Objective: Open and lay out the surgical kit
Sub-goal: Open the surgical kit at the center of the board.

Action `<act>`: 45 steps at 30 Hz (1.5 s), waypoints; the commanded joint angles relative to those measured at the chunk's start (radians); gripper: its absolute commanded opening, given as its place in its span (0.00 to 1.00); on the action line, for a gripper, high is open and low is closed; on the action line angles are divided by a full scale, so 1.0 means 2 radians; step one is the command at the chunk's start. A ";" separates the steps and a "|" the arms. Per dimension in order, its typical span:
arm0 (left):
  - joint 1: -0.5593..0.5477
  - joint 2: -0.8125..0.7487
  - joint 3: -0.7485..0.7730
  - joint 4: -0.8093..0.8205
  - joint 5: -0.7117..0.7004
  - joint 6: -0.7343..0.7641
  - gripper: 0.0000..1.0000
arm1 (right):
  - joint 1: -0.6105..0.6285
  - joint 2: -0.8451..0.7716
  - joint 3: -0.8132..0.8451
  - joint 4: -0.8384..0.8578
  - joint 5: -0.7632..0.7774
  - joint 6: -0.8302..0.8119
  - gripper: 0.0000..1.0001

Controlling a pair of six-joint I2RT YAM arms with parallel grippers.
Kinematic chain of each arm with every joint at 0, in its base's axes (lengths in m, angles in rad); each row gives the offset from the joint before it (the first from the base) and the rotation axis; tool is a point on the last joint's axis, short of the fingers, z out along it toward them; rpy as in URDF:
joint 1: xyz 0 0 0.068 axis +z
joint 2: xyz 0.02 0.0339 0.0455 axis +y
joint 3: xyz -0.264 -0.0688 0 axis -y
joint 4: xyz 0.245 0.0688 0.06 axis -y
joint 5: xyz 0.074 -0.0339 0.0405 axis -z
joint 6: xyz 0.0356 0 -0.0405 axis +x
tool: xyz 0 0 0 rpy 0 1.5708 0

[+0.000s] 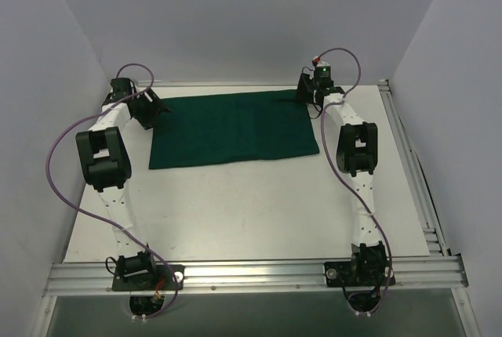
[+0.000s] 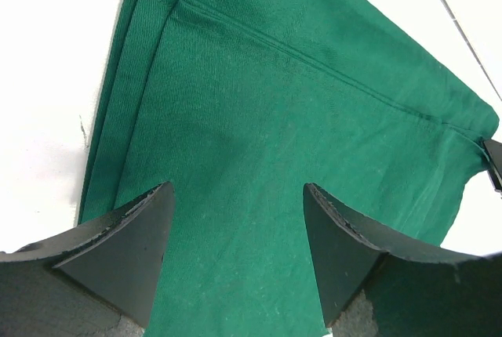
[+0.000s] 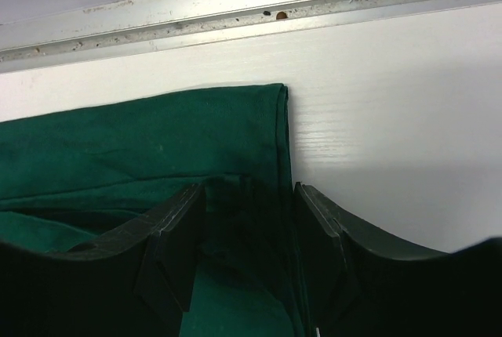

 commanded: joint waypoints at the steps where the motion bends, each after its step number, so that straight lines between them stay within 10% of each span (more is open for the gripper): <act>1: -0.001 -0.030 -0.002 0.016 0.011 -0.003 0.75 | 0.007 -0.049 -0.006 -0.015 0.010 -0.009 0.49; 12: 0.000 -0.026 0.001 0.018 0.020 -0.005 0.75 | 0.014 -0.044 0.009 -0.020 0.020 -0.007 0.32; 20: 0.001 -0.026 -0.003 0.018 0.023 -0.004 0.75 | 0.014 -0.038 0.030 -0.023 0.008 -0.003 0.00; 45: 0.010 -0.058 -0.007 0.003 0.023 -0.021 0.72 | 0.037 -0.137 -0.064 -0.091 -0.015 0.060 0.10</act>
